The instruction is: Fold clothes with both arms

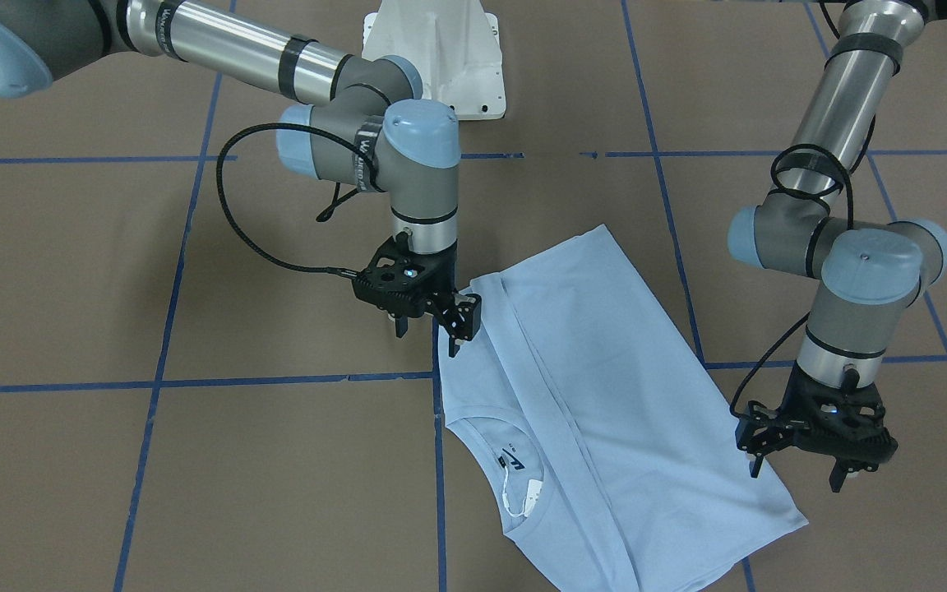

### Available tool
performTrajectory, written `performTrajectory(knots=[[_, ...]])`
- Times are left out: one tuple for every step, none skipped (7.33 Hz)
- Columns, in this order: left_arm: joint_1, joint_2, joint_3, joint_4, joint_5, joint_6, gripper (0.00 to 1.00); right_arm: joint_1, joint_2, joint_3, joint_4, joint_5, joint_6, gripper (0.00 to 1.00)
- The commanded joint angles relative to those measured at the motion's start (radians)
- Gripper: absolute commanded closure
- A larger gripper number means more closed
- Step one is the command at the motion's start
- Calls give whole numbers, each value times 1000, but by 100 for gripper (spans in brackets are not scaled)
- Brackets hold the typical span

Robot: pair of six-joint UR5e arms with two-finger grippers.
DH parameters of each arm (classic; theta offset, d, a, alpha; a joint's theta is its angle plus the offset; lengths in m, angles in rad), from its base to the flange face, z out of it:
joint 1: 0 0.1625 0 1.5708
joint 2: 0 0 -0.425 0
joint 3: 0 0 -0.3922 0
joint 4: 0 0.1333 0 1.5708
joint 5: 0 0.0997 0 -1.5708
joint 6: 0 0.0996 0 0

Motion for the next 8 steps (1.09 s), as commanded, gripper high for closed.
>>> performTrajectory(knots=[[1,1,-1,-9,0,0,0,-35,43,-67,-14,-27,-15,35],[1,1,-1,-9,0,0,0,-35,52,-93,-14,-27,-15,41],[1,1,-3,-9,0,0,0,-40,52,-96,-16,-27,-15,43],[1,1,-3,-9,0,0,0,-48,52,-105,-17,-27,-15,44],[1,1,-3,-9,0,0,0,-52,52,-109,-17,-27,-16,43],[1,1,-3,-9,0,0,0,-55,54,-110,-34,-27,-19,44],[1,1,-3,-9,0,0,0,-55,53,-110,-36,-27,-19,45],[1,3,-3,-9,0,0,0,-57,54,-110,-36,-27,-19,46]])
